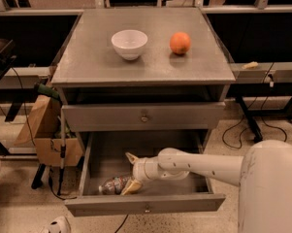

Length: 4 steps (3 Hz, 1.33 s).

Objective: Pick water bottle from middle drawer and place on counter

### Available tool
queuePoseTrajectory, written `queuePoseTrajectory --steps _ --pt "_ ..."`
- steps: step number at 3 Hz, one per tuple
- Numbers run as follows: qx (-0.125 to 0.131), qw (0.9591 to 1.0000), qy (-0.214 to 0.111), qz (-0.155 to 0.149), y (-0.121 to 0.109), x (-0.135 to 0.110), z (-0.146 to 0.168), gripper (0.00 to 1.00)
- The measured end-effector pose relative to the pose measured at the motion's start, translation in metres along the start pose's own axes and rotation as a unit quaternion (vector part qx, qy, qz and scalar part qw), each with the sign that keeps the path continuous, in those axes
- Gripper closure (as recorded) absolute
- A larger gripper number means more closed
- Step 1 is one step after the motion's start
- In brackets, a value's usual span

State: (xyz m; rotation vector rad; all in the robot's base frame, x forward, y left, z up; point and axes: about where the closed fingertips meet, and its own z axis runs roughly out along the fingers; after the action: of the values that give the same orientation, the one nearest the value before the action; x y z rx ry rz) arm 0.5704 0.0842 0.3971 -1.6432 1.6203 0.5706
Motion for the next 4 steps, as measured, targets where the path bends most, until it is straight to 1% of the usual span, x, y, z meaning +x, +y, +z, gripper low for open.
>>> queuePoseTrajectory --steps 1,2,3,4 --pt "-0.012 0.9999 -0.005 -0.008 0.010 0.004 0.009 0.18" --pt "-0.020 0.9998 0.006 -0.002 0.015 0.006 0.020 0.42" --pt "-0.044 0.9986 0.029 0.003 0.016 0.006 0.030 0.65" --pt "-0.065 0.9968 0.046 0.008 0.012 0.003 0.035 0.64"
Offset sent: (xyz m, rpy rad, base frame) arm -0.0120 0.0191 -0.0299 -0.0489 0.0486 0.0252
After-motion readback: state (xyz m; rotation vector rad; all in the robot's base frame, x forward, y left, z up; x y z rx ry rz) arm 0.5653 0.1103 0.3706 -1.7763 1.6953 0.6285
